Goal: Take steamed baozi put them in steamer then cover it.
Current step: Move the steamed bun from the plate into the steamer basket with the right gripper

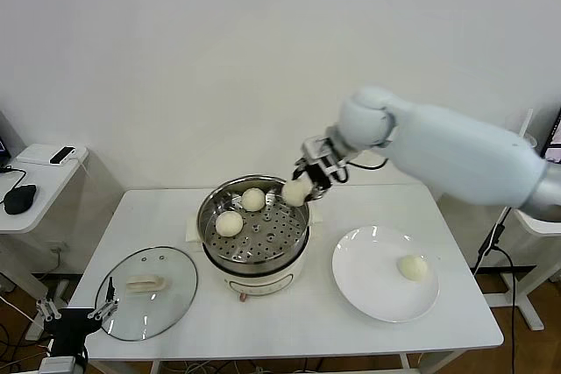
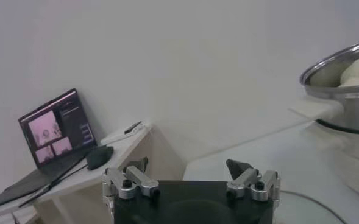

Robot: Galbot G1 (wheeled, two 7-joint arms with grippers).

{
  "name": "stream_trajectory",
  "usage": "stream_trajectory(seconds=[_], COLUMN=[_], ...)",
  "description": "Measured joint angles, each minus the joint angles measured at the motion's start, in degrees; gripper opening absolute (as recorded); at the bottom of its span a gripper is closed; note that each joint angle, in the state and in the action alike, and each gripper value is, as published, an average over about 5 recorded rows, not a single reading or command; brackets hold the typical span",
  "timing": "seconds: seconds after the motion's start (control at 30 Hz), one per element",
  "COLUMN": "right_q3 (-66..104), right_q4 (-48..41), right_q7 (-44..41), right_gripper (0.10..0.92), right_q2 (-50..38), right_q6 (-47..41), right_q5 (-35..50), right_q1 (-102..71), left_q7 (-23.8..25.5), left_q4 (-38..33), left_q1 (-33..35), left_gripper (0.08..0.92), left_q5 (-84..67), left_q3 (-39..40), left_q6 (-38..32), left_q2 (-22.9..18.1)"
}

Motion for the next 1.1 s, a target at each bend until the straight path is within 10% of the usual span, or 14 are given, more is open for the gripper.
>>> stream_trajectory(seconds=[1.1], right_q3=[-10.3], right_q4=[-2.2], right_q7=[3.4], right_gripper=[0.568], right_q2=[14.0], right_q6=[20.0], right_q5=[-14.3], right_q1=[-2.8], left_q7=[0.0], left_q4=[0.8], left_q1=[-0.6], left_gripper=[0.823], left_q5=[-0.6], left_q3=[-1.3], left_q6=[-0.2], left_q2=[-1.4])
